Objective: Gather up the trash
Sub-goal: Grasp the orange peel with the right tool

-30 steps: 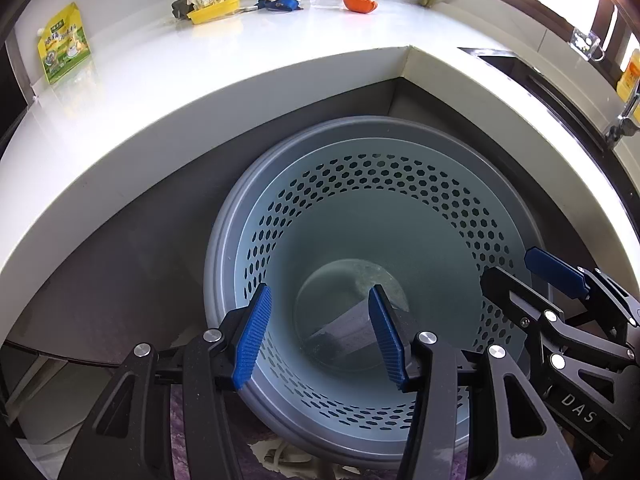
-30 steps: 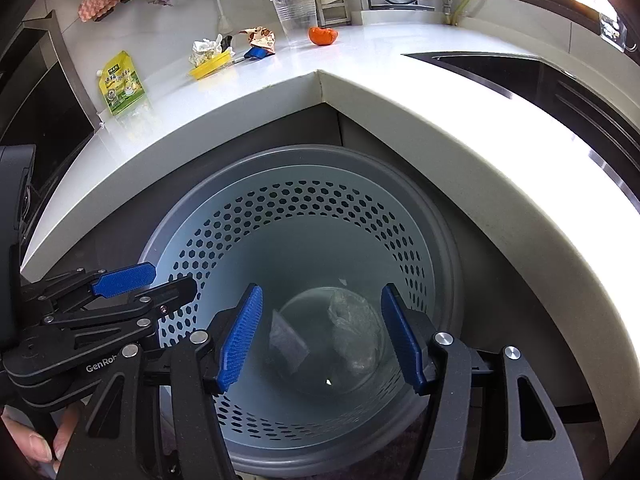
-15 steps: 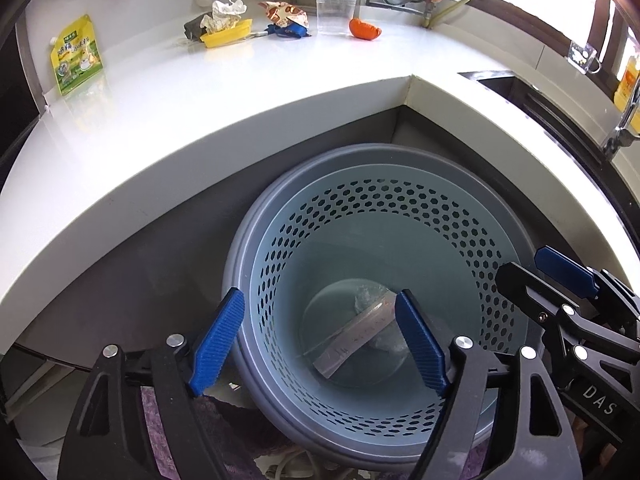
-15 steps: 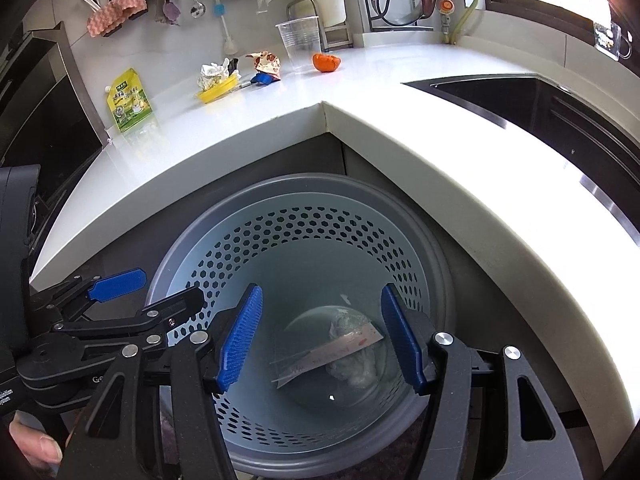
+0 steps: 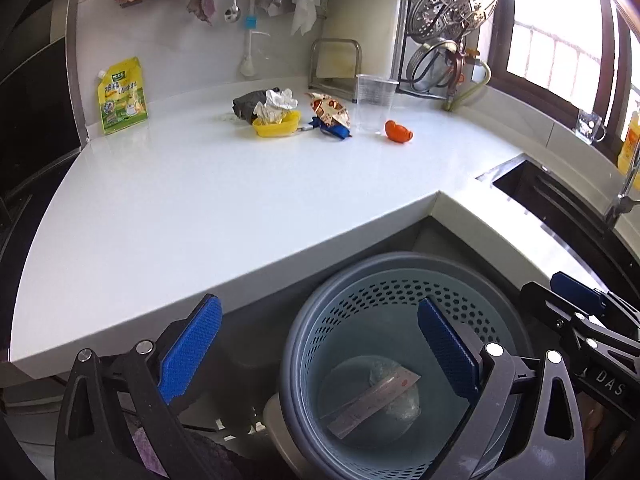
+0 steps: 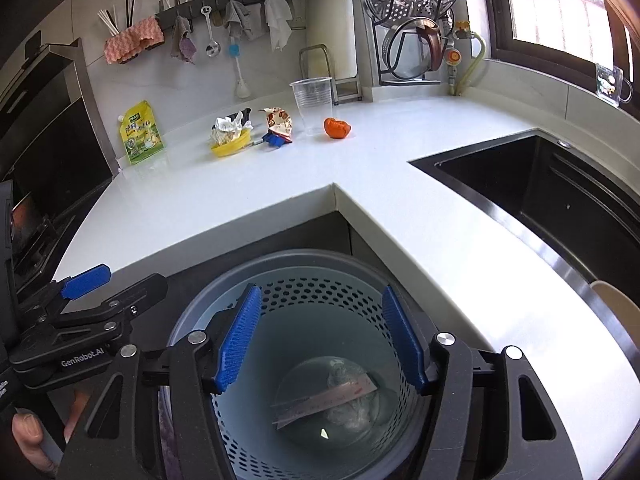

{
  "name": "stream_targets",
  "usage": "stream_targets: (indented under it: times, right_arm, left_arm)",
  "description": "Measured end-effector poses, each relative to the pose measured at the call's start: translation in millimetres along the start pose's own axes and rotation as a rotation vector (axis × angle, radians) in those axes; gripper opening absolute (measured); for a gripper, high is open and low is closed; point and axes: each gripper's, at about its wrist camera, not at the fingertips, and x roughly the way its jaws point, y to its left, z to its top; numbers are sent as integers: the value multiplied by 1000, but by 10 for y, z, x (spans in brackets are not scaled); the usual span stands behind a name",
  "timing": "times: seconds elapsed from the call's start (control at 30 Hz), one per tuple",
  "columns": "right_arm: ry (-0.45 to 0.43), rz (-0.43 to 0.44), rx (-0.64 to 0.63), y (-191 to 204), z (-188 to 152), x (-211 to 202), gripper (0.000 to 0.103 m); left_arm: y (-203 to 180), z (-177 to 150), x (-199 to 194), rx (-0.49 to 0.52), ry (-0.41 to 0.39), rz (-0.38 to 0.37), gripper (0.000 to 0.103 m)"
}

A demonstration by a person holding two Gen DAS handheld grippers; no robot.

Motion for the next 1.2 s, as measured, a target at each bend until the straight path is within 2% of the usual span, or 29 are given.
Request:
stream_targets:
  times: [0.2, 0.43, 0.53, 0.63, 0.7, 0.83, 0.97, 1.2]
  right_arm:
    - [-45, 13, -35, 36, 375, 152, 63]
    - [-62, 15, -48, 21, 888, 475, 65]
    - [-66, 9, -60, 17, 1110, 631, 65]
    - [-67, 3, -72, -10, 1332, 808, 67]
    - [-54, -2, -73, -46, 1470, 952, 67]
    - [-28, -2, -81, -124, 1714, 1270, 67]
    - [19, 2, -95, -193, 1890, 1618, 67]
    - [103, 27, -106, -302, 2096, 2139, 67]
  left_arm:
    - [-1, 394, 78, 62, -58, 45, 97]
    - [43, 882, 315, 47, -78, 9, 97]
    - [75, 1096, 480, 48, -65, 22, 97]
    - [137, 1281, 652, 32, -31, -16, 97]
    - [178, 1390, 767, 28, -30, 4, 97]
    - [247, 1563, 977, 48, -47, 94, 97]
    - [333, 1723, 1177, 53, -65, 131, 97]
    - [560, 1903, 1575, -18, -45, 135, 97]
